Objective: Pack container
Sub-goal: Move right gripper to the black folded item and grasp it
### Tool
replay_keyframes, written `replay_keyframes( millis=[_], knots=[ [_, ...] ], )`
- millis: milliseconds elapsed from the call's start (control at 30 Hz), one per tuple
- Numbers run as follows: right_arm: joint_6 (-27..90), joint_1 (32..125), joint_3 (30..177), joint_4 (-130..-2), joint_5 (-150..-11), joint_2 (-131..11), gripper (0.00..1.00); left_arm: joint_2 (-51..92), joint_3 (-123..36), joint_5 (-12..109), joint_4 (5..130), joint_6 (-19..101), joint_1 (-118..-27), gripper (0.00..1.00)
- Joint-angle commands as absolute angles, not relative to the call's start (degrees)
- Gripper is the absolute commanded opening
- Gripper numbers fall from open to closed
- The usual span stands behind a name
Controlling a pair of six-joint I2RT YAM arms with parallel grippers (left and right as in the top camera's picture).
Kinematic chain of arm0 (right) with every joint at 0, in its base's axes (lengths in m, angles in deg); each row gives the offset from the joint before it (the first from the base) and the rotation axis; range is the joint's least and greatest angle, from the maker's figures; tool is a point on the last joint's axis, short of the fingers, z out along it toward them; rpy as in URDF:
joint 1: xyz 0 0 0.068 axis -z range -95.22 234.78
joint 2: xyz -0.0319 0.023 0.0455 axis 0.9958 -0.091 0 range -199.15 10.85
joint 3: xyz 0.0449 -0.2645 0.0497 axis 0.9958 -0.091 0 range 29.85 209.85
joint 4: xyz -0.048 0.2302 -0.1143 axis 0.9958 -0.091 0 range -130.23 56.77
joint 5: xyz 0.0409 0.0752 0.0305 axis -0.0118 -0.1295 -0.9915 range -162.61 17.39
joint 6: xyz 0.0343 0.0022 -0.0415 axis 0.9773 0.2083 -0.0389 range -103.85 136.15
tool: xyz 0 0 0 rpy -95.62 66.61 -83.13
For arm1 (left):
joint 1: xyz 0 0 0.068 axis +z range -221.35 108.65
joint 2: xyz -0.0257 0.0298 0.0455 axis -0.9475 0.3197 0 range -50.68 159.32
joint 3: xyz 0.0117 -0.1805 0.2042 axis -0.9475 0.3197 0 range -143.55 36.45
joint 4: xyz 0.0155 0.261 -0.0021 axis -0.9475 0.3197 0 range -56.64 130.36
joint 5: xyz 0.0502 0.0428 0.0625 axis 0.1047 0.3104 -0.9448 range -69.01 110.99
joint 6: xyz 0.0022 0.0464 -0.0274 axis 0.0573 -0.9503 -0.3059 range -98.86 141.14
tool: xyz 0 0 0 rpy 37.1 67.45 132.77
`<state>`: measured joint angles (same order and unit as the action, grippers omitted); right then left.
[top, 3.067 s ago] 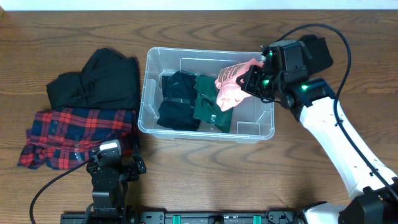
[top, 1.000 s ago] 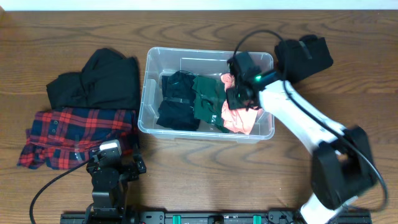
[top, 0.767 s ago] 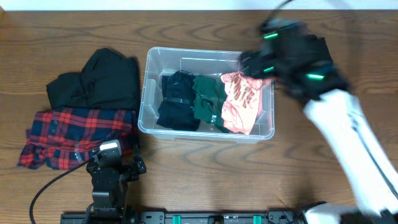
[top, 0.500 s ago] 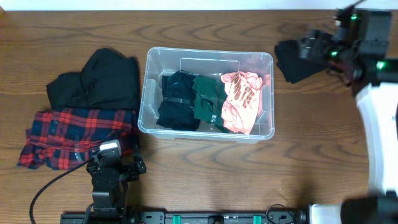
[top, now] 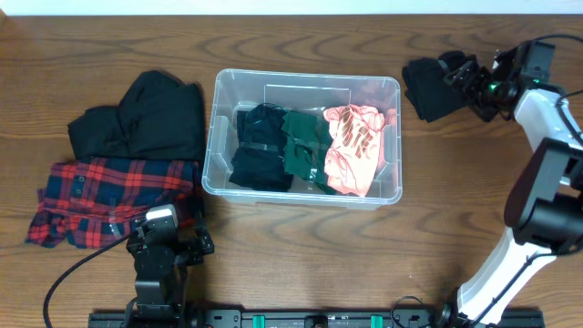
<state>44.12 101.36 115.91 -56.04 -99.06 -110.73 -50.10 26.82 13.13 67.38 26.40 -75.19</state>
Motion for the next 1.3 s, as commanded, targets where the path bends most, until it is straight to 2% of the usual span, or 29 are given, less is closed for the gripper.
replay_keyframes(
  millis=[0,167,300,467,533,567,767,967,1267],
  knots=[
    [49.65,101.25,115.87,-53.87,-101.16,-114.56,0.87,-50.5,27.57,12.87,67.31,25.68,-74.91,0.98],
    [52.47,101.27,115.87,-51.4,-101.18,-119.56,0.86,-50.5,27.57,12.87,67.31,25.68,-74.91,0.98],
    [52.55,101.29,115.87,-51.42,-100.84,-121.66,0.77,-50.5,27.57,12.87,67.31,25.68,-74.91,0.98],
    [52.25,101.29,115.87,-53.7,-96.46,-122.05,0.52,-50.5,27.57,12.87,67.31,25.68,-74.91,0.98],
    [51.26,101.38,115.87,-54.48,-96.38,-122.03,0.32,-50.5,27.57,12.87,67.31,25.68,-74.91,0.98],
    [51.24,101.42,115.87,-54.96,-96.38,-121.99,0.26,-50.5,27.57,12.87,67.31,25.68,-74.91,0.98],
    [46.17,101.64,115.89,-59.23,-95.81,-118.07,0.08,-50.5,27.57,12.87,67.31,25.68,-74.91,0.98],
    [38.22,100.26,115.89,-68.67,-92.68,-102.62,0.05,-50.5,27.57,12.87,67.31,25.68,-74.91,0.98],
    [34.06,92.88,115.89,-78.31,-93.05,-77.31,0.03,-50.5,27.57,12.87,67.31,25.68,-74.91,0.98]
  ],
)
